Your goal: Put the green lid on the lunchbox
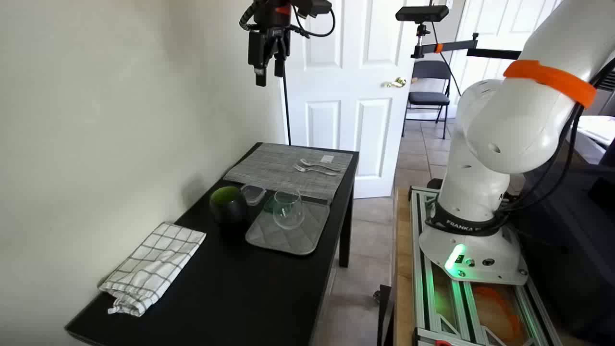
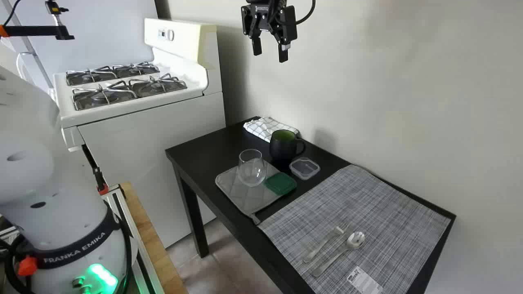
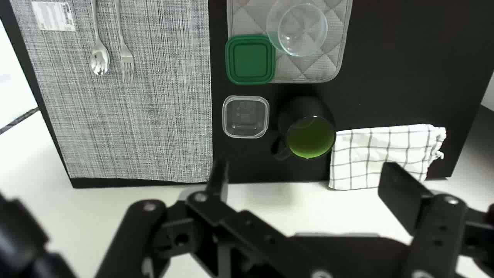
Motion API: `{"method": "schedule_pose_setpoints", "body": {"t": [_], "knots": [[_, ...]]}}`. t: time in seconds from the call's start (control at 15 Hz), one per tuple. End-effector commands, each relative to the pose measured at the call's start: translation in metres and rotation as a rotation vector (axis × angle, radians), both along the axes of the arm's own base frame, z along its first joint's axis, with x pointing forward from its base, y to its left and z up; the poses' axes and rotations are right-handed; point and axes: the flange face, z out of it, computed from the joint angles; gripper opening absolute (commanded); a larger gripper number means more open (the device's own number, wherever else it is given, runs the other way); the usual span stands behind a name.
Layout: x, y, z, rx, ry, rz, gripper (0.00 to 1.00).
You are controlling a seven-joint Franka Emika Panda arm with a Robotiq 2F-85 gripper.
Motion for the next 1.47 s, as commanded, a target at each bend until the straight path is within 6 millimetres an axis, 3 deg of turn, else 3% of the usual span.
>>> {"method": "schedule_pose_setpoints", "body": {"t": [0.0,0.2,0.27,0.93,1.4], "knots": [[0.0,0.0,0.0,0.0,0.001,0.0,1.0],[0.0,0.0,0.0,0.0,0.001,0.0,1.0],[0.004,-0.005,-0.008,0.014,0.016,-0.034,1.0],[0.034,-0.047,-0.146,0.094,0.272,-0.13,1.0],[0.042,-0.066,-0.228,0.097,0.273,-0.079,1.0]]}}
